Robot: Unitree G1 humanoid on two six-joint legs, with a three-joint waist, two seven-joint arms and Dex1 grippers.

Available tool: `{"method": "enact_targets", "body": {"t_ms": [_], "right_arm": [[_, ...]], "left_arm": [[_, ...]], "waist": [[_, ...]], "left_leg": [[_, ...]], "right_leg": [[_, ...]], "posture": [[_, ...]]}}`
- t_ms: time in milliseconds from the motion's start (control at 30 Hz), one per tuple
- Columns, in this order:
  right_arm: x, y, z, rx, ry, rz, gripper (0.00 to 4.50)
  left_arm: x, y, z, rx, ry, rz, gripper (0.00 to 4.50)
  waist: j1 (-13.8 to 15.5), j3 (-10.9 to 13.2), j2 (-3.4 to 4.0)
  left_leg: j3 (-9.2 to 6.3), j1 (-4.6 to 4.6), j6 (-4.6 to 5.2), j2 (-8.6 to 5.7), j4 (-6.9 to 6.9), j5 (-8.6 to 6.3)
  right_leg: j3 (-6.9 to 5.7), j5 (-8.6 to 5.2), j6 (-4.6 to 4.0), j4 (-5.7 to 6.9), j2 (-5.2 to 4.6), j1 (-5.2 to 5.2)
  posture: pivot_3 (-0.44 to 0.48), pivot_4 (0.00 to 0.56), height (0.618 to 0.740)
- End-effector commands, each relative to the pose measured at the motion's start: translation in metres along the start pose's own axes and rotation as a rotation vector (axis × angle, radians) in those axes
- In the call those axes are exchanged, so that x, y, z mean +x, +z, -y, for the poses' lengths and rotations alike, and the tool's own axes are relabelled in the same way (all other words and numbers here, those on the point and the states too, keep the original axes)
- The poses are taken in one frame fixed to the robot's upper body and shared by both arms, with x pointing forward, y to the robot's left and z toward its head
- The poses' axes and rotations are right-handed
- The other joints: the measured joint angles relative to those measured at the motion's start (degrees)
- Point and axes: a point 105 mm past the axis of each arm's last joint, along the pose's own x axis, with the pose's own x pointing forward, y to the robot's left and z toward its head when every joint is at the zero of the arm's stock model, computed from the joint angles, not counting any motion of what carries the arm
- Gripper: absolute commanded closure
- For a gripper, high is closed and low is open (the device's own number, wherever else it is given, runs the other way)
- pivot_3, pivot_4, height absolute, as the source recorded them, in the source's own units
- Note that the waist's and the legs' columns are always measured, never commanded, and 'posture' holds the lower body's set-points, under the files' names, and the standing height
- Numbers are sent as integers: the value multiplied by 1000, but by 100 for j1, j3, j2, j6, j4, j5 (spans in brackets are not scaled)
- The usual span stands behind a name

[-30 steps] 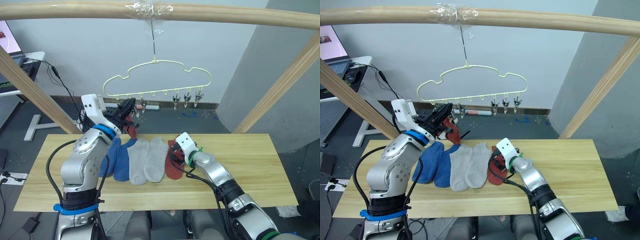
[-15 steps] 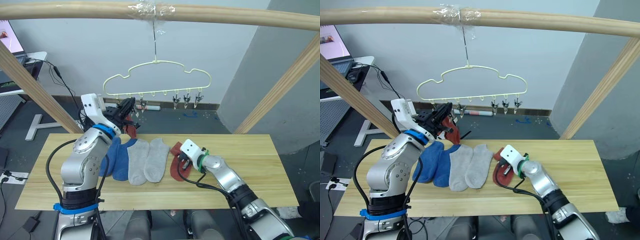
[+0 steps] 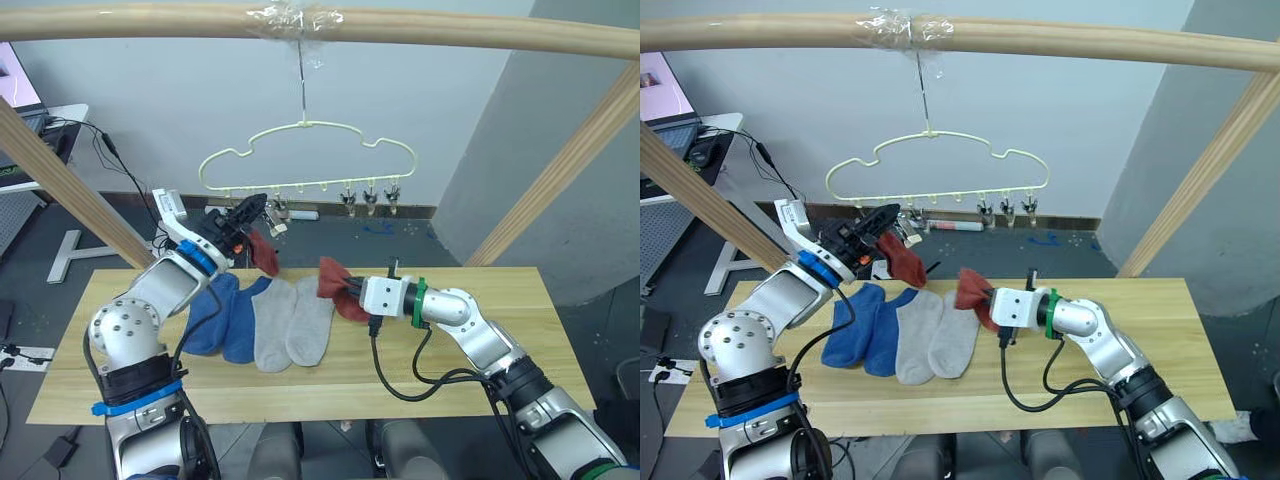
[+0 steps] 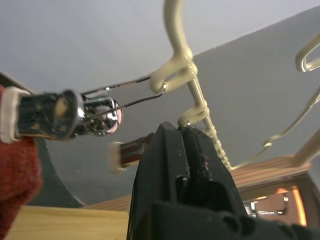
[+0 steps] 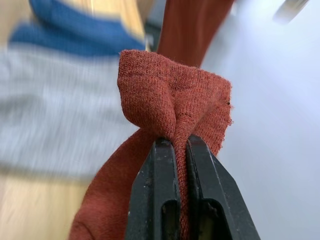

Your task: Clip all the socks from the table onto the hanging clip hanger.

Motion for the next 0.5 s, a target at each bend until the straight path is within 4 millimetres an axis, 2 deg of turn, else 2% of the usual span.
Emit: {"method": "enact_targets", "body": {"t_ms": [33,133,233,500], "right_arm": [[8,39,17,-57,-47,137,4493],[14,53,22,-67,-53,182,4493],[17,59,25,-64,-58,199,4493],[21,59,23,-54,-30,205,4493]], "left_arm": [[-6,1,2,-34,1,1,4500],[-7,-2,6,-48,-11,-4,4500],[-7,-4,9,-55,-21,-7,4500],[-6,-2,15,-55,-31,6,4500]], "waist": [[3,0,0],[9,0,0],[18,0,0],[24,0,0]], "left_leg": [[-2,-1,-4,0,5,2],[-10,-2,-6,2,16,3],[-15,-2,-5,2,21,3],[-21,-5,0,0,35,0]], "right_leg": [[0,0,0,0,-1,0],[-1,1,0,5,0,2],[-2,1,0,6,0,5],[-2,2,0,13,1,6]], "posture": [[-91,224,740],[-87,223,740],[-83,221,740],[-77,221,740]]}}
